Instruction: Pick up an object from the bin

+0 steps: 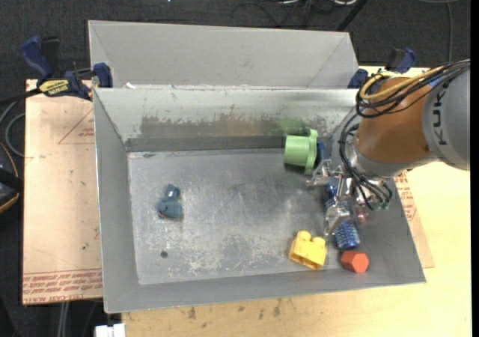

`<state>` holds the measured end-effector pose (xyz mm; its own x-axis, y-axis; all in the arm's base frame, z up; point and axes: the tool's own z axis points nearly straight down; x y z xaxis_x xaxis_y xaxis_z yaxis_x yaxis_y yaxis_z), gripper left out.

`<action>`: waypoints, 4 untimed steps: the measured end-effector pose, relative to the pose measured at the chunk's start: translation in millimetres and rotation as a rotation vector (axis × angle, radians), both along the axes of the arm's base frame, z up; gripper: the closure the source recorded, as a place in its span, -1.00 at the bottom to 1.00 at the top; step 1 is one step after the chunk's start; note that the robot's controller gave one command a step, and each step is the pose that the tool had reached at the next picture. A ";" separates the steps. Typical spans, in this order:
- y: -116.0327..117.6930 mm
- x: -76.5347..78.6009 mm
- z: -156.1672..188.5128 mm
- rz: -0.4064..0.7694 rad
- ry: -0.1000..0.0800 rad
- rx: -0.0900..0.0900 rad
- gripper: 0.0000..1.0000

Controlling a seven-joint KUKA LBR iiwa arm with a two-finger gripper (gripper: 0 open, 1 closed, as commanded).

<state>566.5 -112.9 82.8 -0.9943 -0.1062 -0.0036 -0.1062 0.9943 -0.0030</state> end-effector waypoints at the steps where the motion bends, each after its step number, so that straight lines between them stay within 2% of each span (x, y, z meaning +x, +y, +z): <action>1: 9.7 -48.7 94.3 0.097 -0.002 0.002 -1.00; 2: 30.8 -60.0 10.8 -0.039 -0.001 0.001 -1.00; 3: 67.0 -77.3 -6.0 0.052 -0.023 -0.003 -1.00; 4: 8.1 -21.4 134.5 -0.125 -0.009 0.001 -1.00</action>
Offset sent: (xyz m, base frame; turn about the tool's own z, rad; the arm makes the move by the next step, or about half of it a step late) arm -0.0489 0.0092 0.0902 -0.0991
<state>545.1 -104.7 217.3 -0.9997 0.0181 -0.0131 0.0182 0.9998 -0.0024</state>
